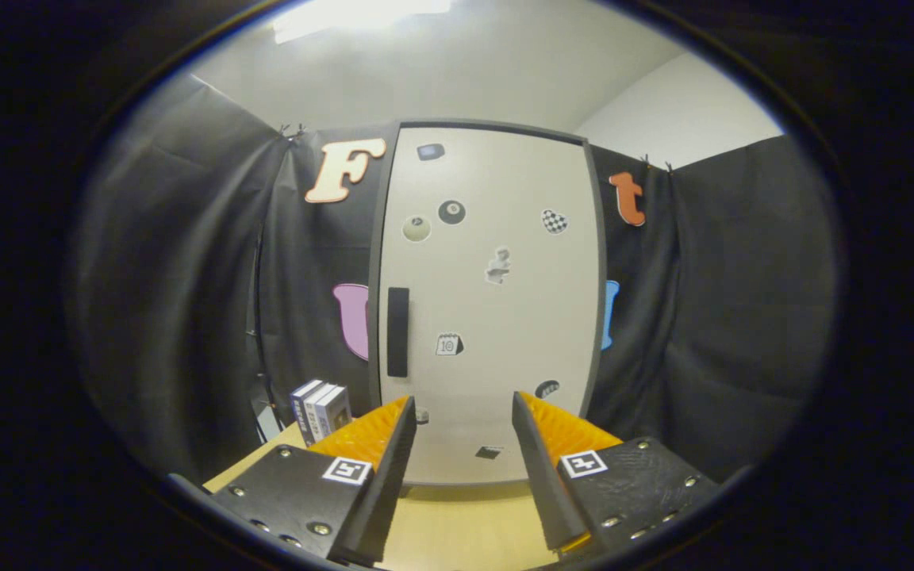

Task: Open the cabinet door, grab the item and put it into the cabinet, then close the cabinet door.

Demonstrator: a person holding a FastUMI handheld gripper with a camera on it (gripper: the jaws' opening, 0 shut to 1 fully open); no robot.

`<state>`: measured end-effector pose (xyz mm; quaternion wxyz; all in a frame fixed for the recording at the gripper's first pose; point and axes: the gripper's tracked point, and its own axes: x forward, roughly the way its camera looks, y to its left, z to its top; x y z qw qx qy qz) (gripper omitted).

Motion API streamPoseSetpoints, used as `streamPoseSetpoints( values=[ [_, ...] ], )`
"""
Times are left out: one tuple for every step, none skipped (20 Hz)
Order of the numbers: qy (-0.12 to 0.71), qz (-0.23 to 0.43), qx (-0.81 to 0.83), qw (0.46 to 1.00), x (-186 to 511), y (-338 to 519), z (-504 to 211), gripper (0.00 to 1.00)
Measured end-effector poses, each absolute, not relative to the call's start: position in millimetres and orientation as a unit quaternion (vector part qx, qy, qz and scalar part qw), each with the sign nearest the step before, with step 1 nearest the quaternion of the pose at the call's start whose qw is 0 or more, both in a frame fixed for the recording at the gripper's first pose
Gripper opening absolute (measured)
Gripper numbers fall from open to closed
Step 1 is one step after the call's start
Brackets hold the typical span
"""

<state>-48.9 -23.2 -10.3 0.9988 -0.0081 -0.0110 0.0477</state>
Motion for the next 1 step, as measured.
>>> streamPoseSetpoints(
  values=[
    [-0.013, 0.045, -0.009, 0.999, -57.6, -27.2, -10.5, 0.72]
  ],
)
